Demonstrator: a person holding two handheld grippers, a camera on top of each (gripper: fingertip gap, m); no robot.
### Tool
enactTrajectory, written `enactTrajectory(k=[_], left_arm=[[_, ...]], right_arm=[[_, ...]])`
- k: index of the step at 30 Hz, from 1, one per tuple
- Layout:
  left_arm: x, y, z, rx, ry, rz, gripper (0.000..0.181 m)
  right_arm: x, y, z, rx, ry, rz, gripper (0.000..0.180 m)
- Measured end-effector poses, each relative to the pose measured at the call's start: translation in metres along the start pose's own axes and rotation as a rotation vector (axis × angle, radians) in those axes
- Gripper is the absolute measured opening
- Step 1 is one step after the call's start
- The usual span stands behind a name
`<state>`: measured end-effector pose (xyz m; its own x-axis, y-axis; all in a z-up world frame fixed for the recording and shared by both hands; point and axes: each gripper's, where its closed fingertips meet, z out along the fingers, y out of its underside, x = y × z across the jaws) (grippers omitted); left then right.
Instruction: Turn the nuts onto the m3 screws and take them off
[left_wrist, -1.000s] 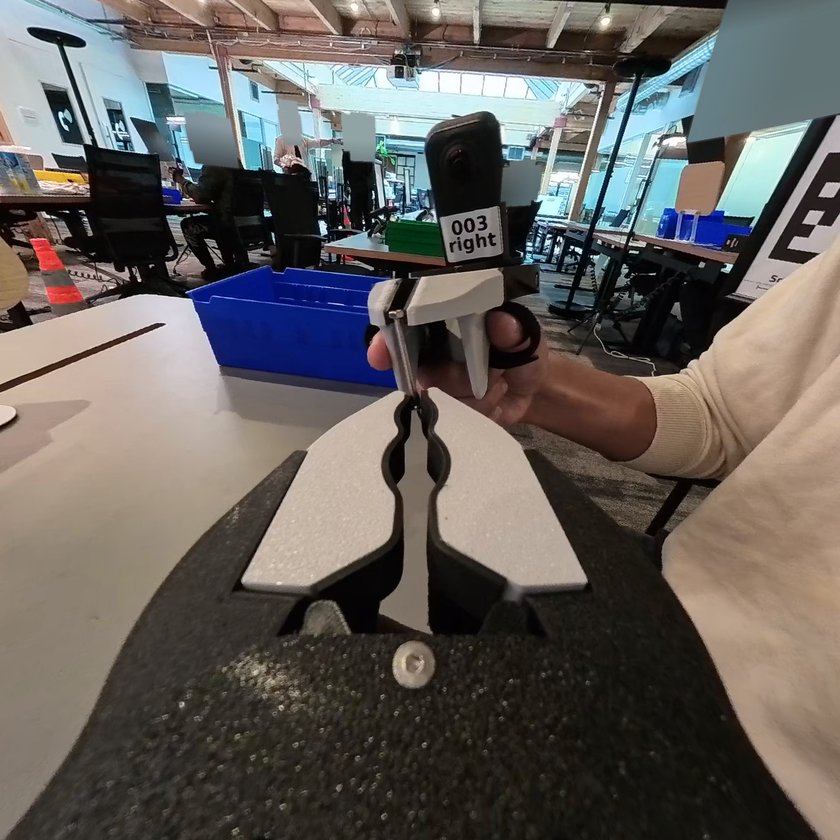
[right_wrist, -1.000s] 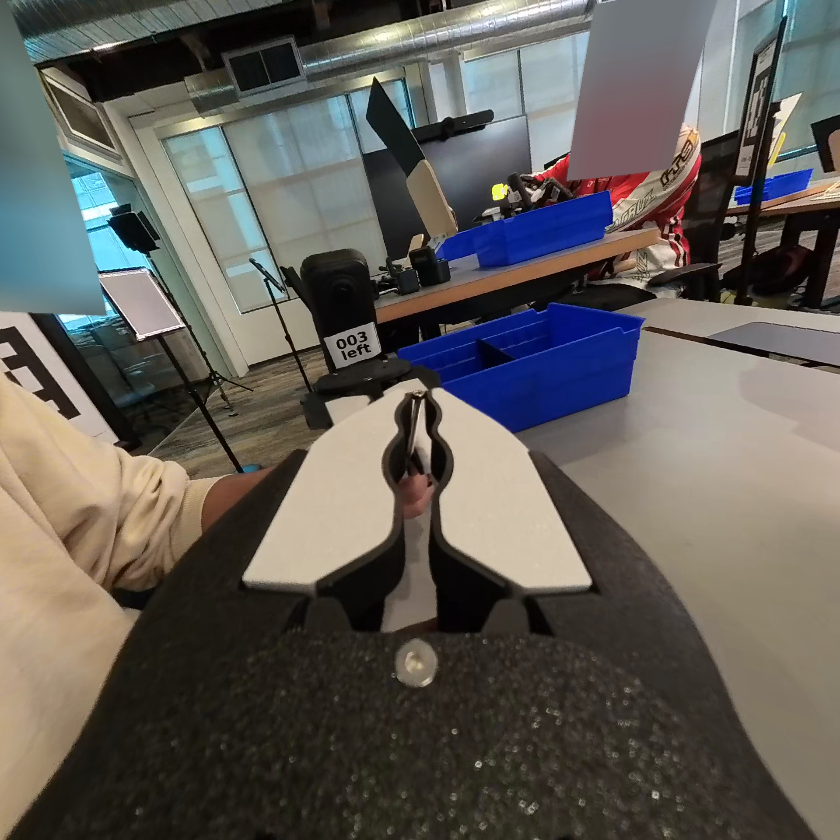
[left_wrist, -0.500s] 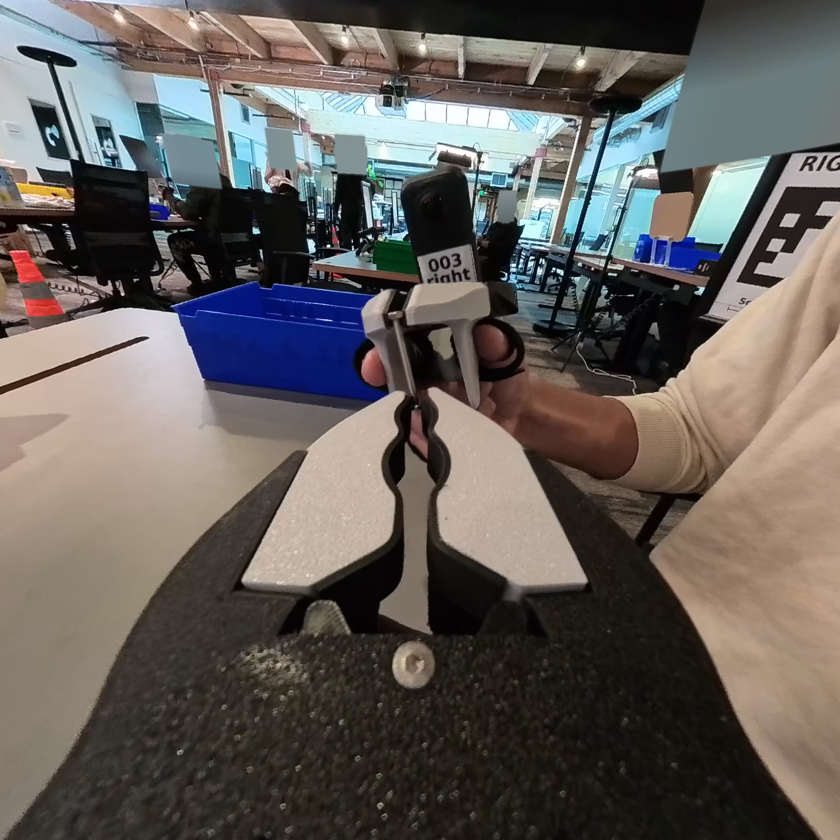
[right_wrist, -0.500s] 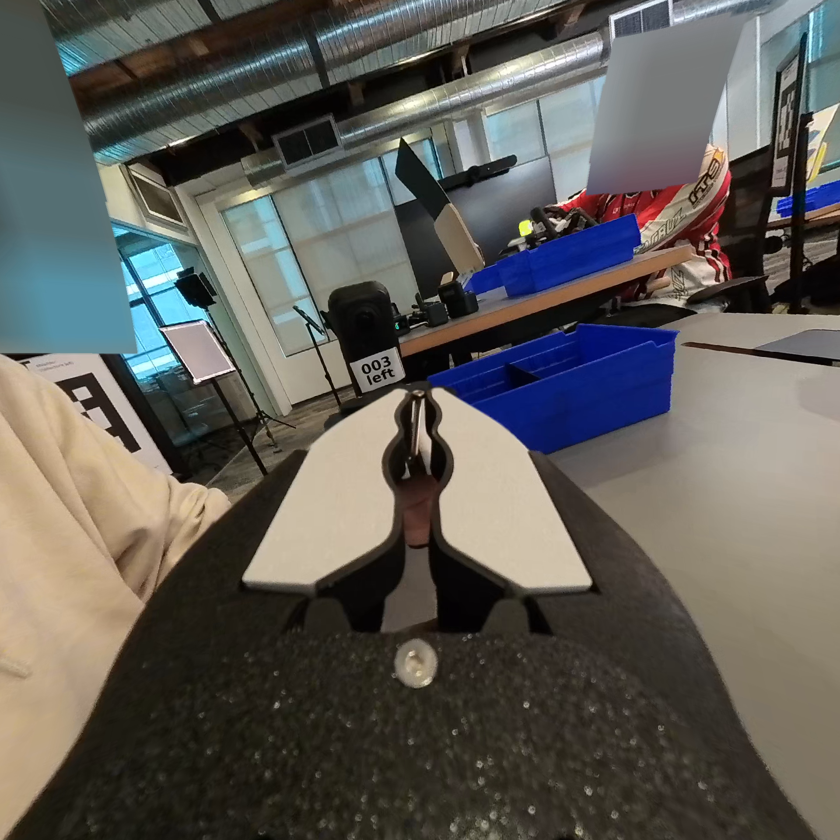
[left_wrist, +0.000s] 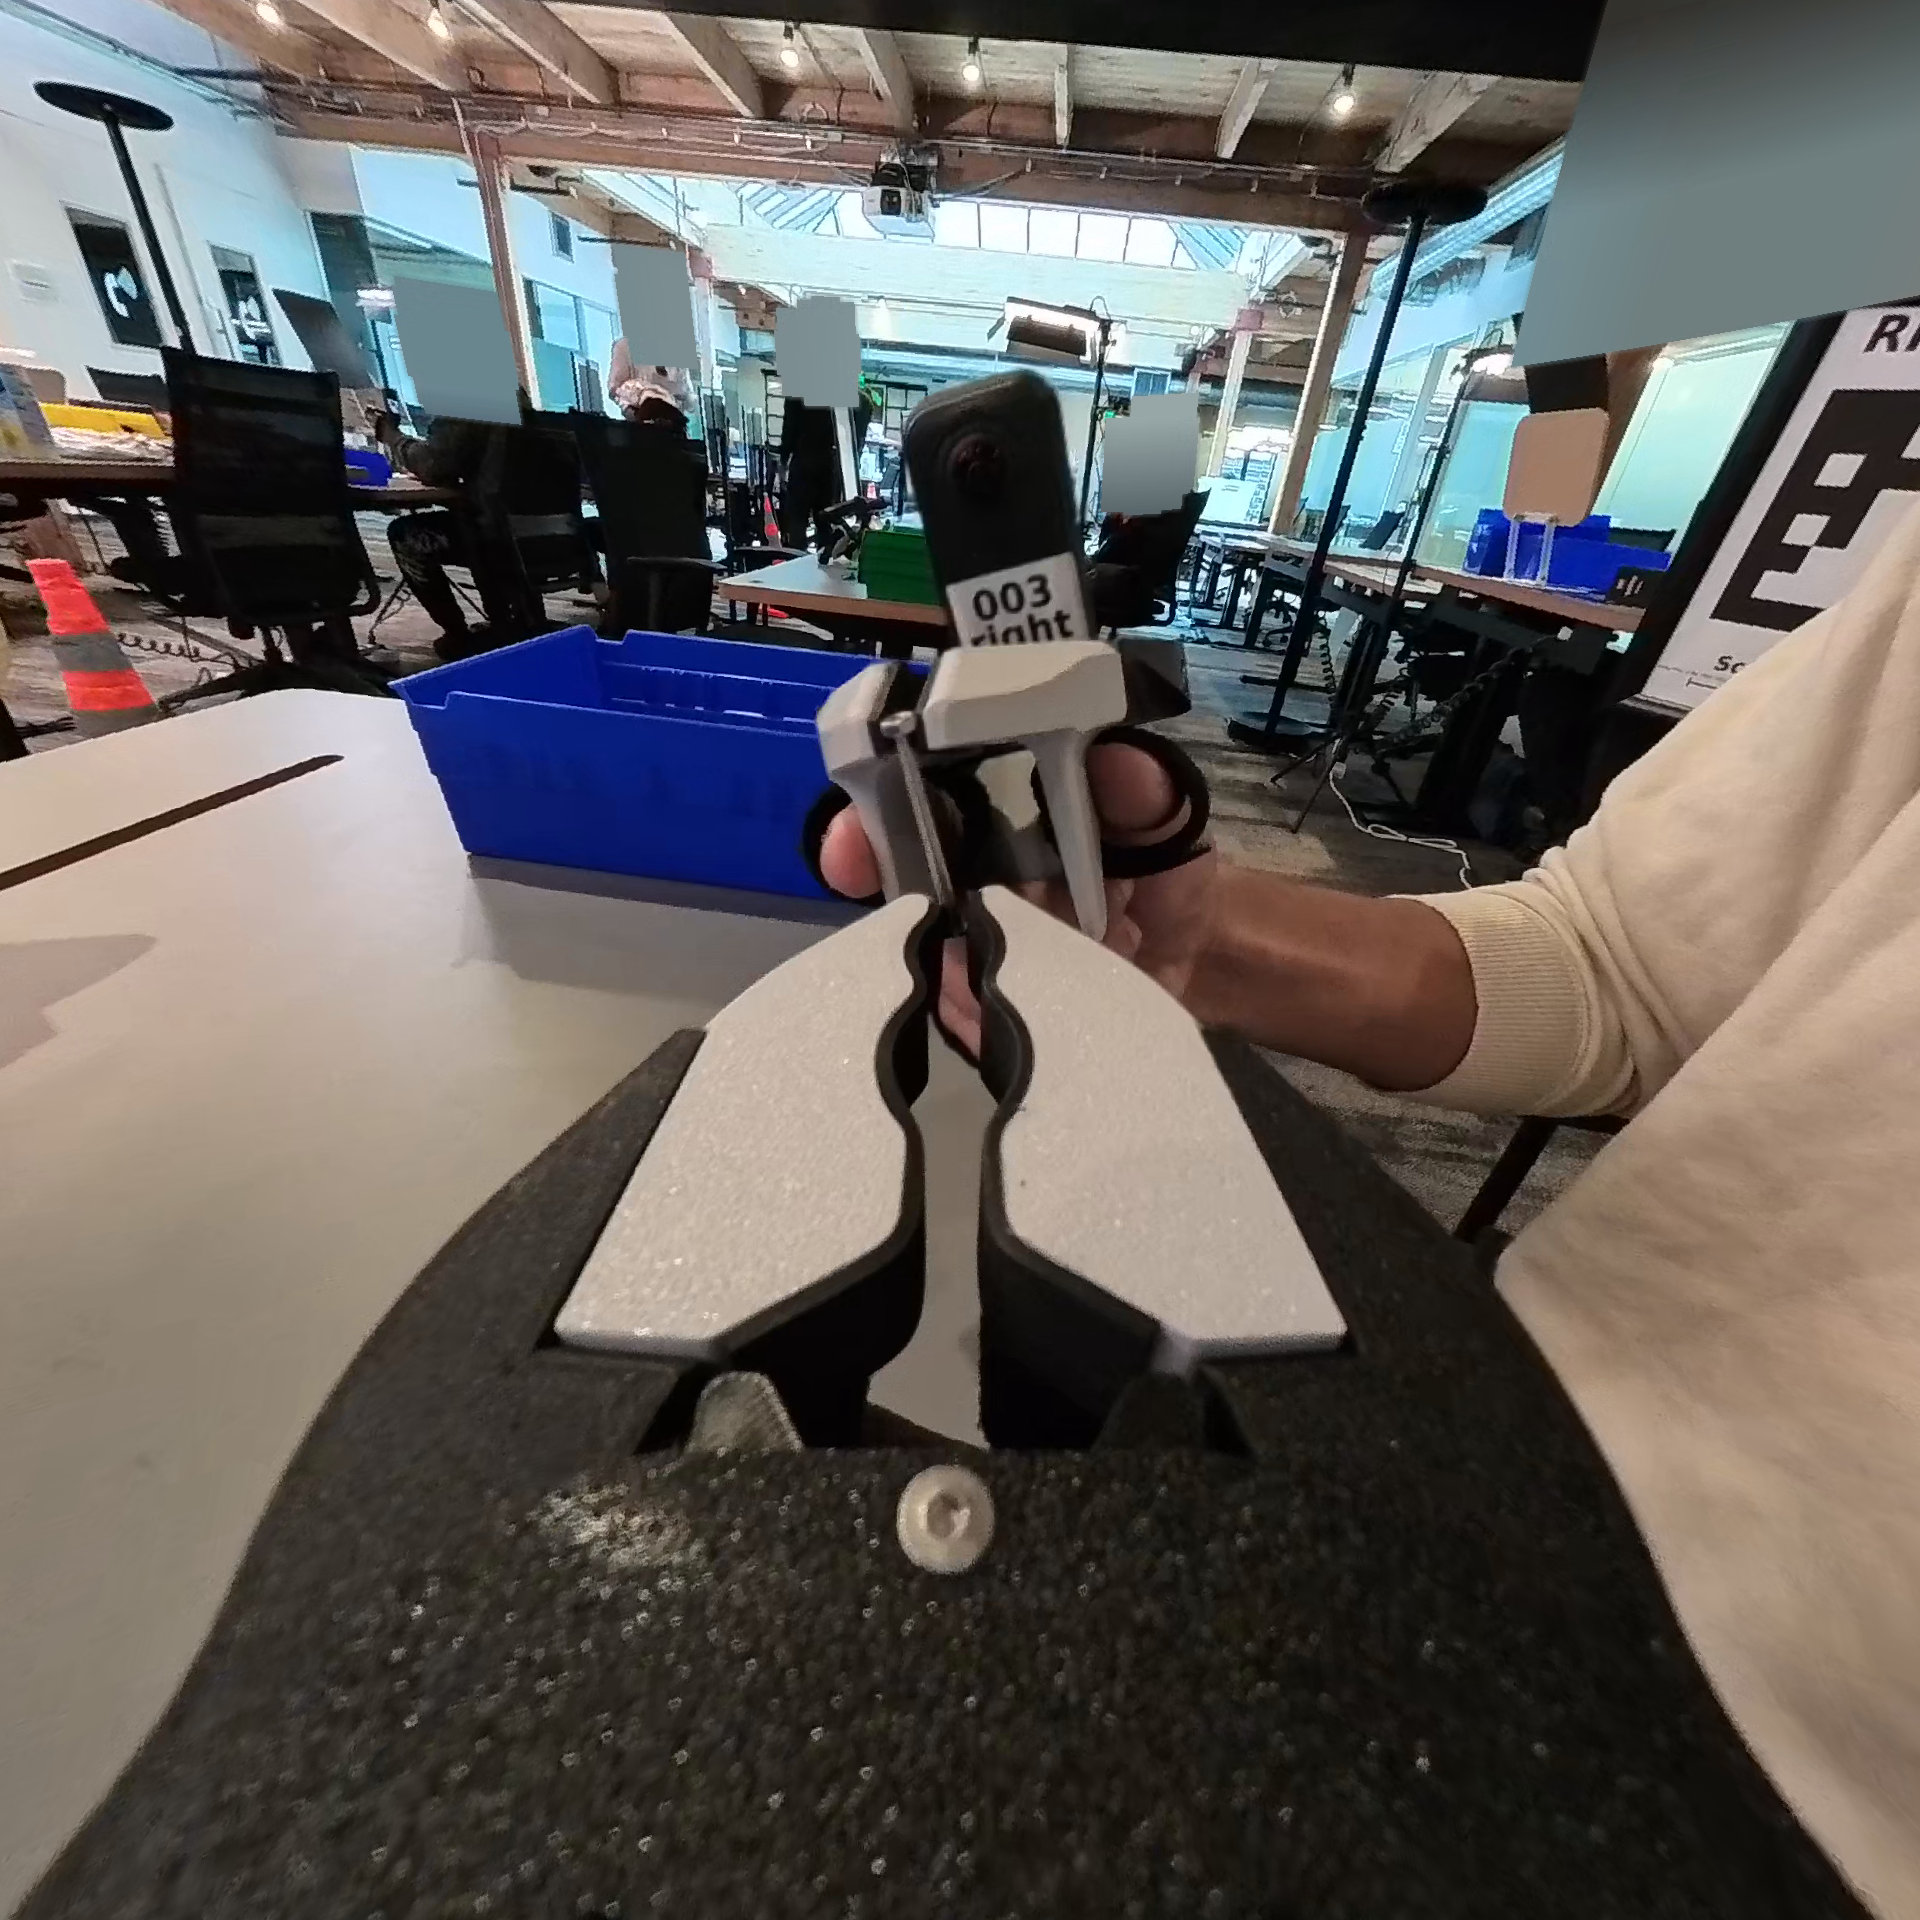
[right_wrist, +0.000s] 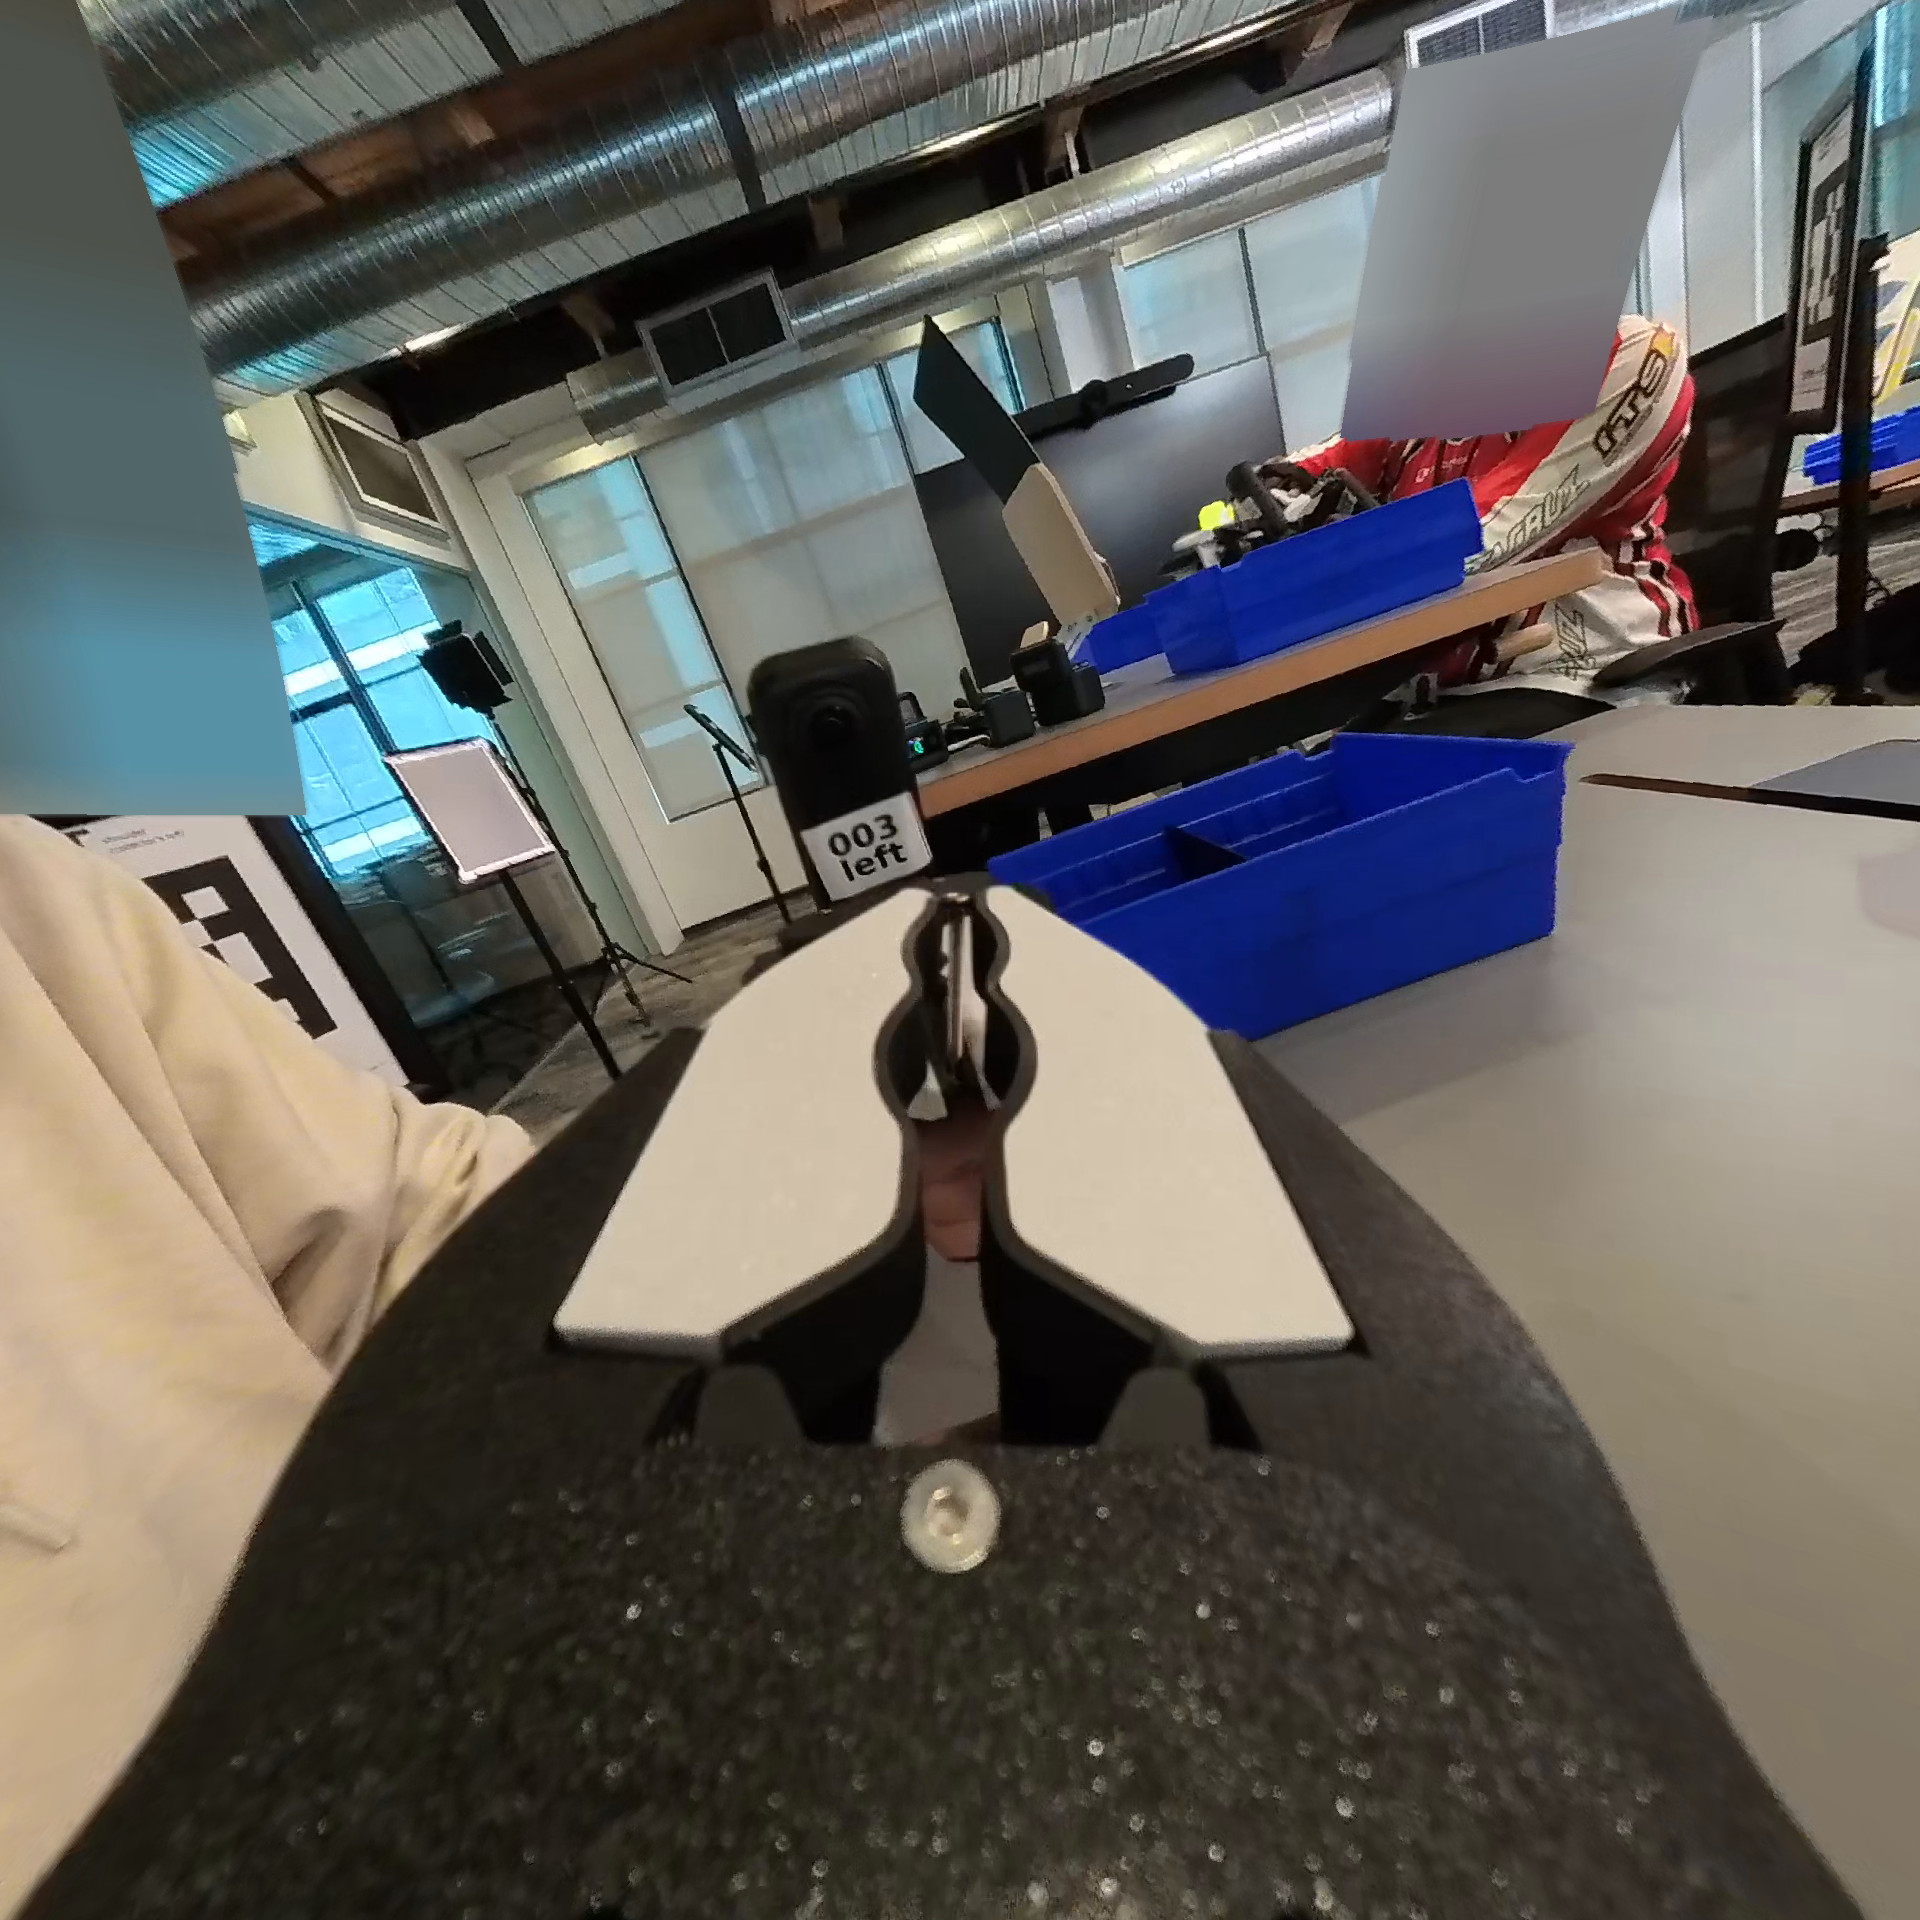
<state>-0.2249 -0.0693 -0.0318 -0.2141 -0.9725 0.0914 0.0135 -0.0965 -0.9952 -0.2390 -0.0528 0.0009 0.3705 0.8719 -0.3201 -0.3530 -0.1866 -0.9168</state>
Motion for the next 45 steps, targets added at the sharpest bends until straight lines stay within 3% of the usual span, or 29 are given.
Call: enactTrajectory(k=[45], left_arm=[[0.006,-0.001,0.002,-0.004,0.035,-0.01,0.004]], right_arm=[[-0.006,-0.001,-0.001,0.018,-0.012,-0.061,0.005]])
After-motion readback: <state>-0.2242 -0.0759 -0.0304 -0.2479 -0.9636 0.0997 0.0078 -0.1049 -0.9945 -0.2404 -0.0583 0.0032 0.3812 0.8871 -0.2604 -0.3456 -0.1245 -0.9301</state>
